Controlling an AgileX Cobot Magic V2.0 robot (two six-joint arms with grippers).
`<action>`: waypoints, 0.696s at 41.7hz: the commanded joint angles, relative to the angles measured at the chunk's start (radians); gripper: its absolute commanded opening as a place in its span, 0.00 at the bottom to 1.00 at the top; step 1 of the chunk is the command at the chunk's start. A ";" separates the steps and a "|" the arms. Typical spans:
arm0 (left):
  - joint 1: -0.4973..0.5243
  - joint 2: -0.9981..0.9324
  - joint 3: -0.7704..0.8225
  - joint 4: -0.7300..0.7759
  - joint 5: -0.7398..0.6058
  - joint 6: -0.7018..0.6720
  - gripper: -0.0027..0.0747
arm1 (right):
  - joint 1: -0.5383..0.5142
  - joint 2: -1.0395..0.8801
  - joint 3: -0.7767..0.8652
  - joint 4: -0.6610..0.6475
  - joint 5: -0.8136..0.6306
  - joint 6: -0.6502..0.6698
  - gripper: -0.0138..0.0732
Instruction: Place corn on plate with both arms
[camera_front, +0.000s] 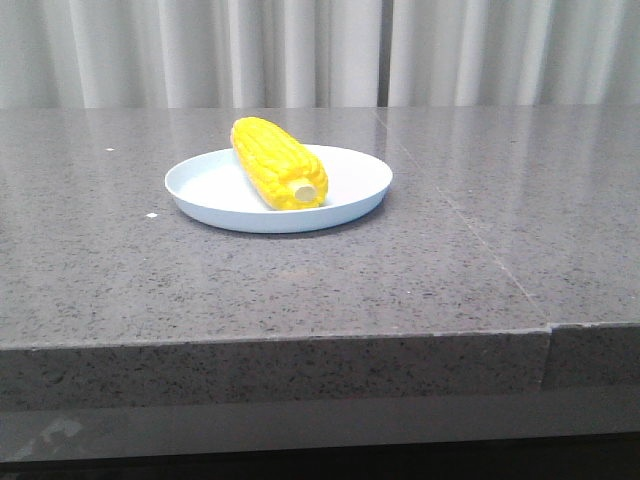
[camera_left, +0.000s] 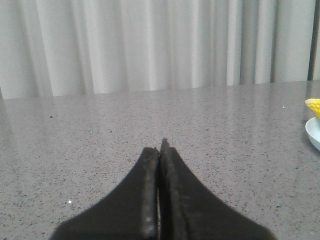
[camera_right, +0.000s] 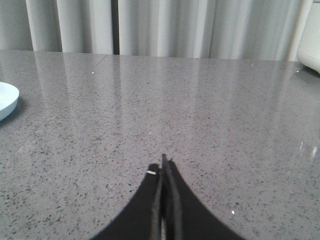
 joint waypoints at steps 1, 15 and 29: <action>-0.006 -0.019 0.003 -0.009 -0.080 -0.008 0.01 | -0.006 -0.012 -0.016 0.003 -0.099 -0.005 0.08; -0.006 -0.019 0.003 -0.009 -0.080 -0.008 0.01 | -0.006 -0.012 -0.016 0.012 -0.135 0.046 0.08; -0.006 -0.019 0.003 -0.009 -0.080 -0.008 0.01 | -0.006 -0.012 -0.016 0.006 -0.151 0.081 0.08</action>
